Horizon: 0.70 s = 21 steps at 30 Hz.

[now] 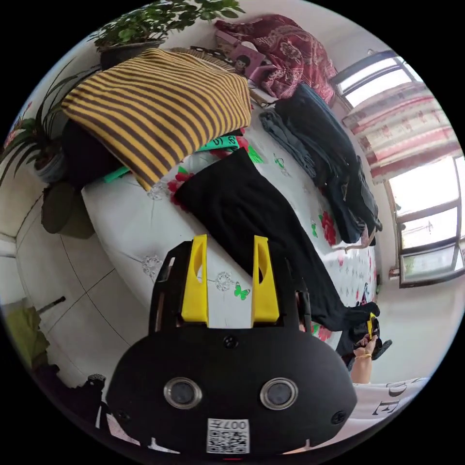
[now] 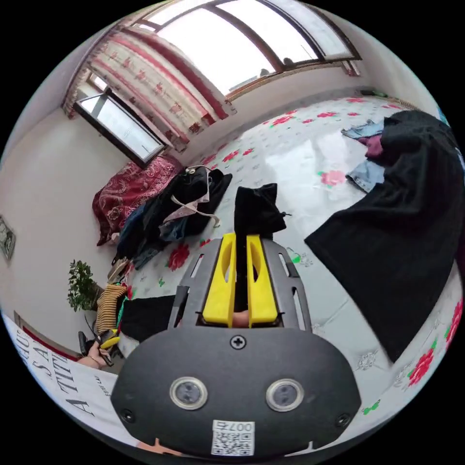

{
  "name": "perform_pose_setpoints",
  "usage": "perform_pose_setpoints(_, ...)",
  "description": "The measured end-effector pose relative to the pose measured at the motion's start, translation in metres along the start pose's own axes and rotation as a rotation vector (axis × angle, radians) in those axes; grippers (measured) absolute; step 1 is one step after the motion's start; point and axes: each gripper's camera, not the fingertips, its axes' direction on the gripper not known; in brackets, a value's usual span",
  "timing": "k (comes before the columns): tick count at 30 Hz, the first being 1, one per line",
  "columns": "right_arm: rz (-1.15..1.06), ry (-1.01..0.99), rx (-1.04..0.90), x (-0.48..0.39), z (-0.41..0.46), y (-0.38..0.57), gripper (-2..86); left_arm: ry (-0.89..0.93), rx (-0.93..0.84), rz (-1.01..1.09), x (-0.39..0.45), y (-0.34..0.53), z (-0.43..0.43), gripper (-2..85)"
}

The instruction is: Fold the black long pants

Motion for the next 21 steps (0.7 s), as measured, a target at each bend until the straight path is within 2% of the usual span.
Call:
perform_pose_setpoints(2,-0.303,-0.053,-0.092,-0.092,0.029,-0.009,4.5,0.056,0.022,-0.085,-0.025,-0.009,0.001,13.9)
perform_pose_setpoints(6,-0.539,-0.168,-0.296,-0.194,0.109,0.024,6.0,0.129,0.025,-0.241,-0.067,-0.029,0.021,14.5)
perform_pose_setpoints(10,-0.585,-0.257,-0.829,-0.248,0.238,0.102,9.2,0.116,0.040,-0.368,-0.093,-0.029,0.026,10.9)
perform_pose_setpoints(12,-0.583,-0.243,-0.725,-0.256,0.231,0.104,10.1,0.134,0.052,-0.397,-0.102,-0.026,0.027,9.1)
perform_pose_setpoints(17,-0.561,-0.287,-0.654,-0.249,0.193,0.074,10.9,0.233,0.059,-0.407,-0.121,-0.019,0.036,4.5)
perform_pose_setpoints(21,-0.458,-0.231,-0.639,-0.217,0.175,0.064,11.1,0.319,0.132,-0.202,-0.082,-0.014,0.015,3.7)
